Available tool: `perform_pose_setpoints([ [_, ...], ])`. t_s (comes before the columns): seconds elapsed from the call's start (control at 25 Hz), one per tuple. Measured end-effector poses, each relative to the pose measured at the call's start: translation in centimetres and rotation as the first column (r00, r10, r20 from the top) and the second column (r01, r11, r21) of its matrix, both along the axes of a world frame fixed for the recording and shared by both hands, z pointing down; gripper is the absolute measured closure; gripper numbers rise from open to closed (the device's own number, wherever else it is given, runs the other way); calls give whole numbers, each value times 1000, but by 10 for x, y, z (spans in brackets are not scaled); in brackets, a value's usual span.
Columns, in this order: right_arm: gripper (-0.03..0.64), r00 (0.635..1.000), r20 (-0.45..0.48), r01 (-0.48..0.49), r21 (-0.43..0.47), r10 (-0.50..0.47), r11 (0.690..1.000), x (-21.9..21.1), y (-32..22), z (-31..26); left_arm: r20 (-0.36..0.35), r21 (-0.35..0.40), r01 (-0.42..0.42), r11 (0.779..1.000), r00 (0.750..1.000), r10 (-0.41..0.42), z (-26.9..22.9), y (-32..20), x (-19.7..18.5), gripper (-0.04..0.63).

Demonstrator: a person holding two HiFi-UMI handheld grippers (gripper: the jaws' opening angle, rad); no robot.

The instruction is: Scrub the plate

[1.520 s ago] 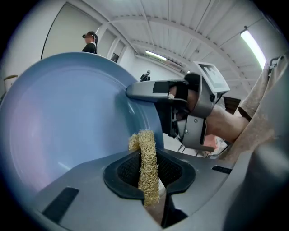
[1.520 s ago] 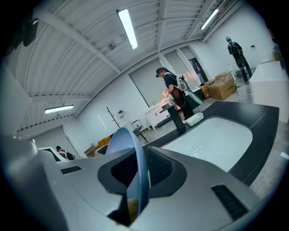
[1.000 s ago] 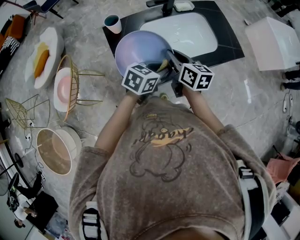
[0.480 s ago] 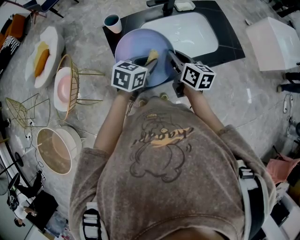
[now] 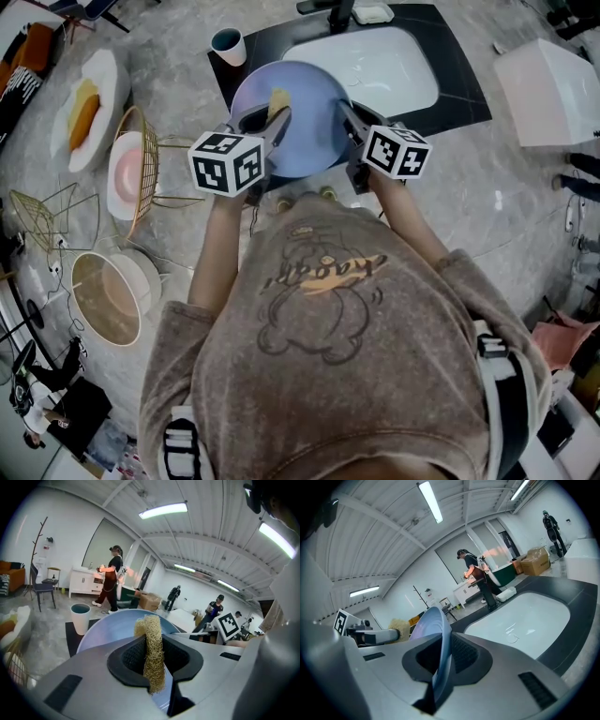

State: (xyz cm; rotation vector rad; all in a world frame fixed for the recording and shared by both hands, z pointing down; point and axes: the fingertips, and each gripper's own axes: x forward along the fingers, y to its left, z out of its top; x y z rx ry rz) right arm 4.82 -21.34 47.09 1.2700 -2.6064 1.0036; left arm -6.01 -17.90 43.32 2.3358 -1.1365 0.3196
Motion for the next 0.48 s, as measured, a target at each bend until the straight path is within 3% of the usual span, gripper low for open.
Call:
perform_pose_setpoints([
  [0.48, 588, 997, -39, 56, -89, -60, 994, -28, -25, 48, -13, 11, 135, 991, 991, -135, -10, 12, -45, 514],
])
